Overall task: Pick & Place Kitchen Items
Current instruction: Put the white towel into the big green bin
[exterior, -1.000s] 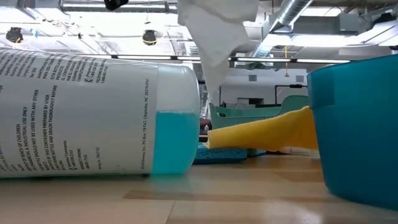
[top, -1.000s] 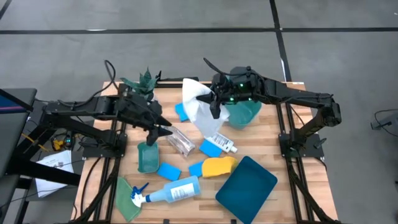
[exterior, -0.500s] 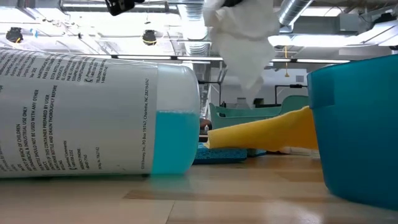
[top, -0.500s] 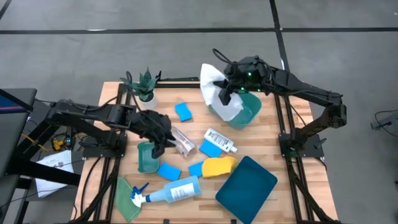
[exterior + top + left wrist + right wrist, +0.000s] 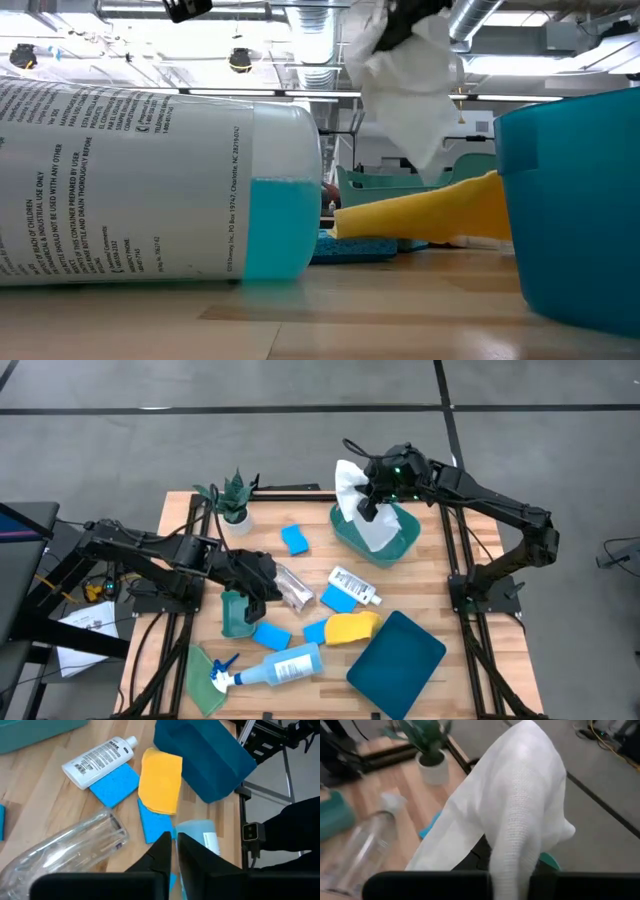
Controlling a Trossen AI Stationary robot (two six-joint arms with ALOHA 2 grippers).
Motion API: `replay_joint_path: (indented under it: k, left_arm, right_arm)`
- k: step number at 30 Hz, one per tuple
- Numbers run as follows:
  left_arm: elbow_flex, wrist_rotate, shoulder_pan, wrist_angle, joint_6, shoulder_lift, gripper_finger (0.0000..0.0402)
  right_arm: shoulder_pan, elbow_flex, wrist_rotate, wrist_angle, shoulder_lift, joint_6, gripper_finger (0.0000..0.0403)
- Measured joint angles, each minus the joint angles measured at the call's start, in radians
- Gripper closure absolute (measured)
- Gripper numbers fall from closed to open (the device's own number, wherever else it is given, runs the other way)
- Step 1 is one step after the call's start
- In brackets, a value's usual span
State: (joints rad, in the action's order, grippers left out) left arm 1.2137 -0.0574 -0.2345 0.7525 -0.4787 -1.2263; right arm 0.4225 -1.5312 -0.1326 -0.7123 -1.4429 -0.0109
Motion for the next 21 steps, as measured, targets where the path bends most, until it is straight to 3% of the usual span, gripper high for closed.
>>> replay_joint_path:
  k: [4,21]
  left_arm:
    - [0.0,-0.032,-0.009,0.0,-0.023,0.0,0.0399]
    - [0.0,-0.102,-0.008,-0.001,-0.031,0.0,0.0399]
  right_arm:
    - [0.033,0.086,0.001,0.032,0.029,0.025,0.0403]
    - [0.072,0.507,0.001,0.302,0.169,-0.021,0.0403]
